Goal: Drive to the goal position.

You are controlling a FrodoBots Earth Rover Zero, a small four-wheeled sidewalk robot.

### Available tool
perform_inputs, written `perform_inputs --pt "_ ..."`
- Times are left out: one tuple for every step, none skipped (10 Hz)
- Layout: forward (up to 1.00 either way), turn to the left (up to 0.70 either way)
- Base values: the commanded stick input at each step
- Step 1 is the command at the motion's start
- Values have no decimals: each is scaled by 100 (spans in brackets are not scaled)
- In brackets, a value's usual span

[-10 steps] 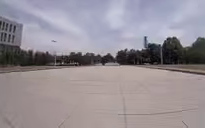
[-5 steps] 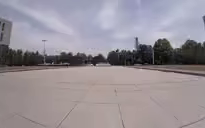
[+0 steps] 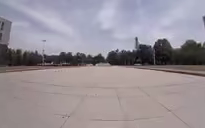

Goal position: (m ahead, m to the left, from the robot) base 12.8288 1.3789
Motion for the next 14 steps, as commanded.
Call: perform_inputs --pt "100 0" --pt "100 0" --pt "100 0" --pt "100 0" --pt "100 0" --pt "100 0" --pt "100 0" --pt "100 0" --pt "100 0" --pt "100 0" --pt "100 0" --pt "100 0" --pt "100 0" --pt "100 0"
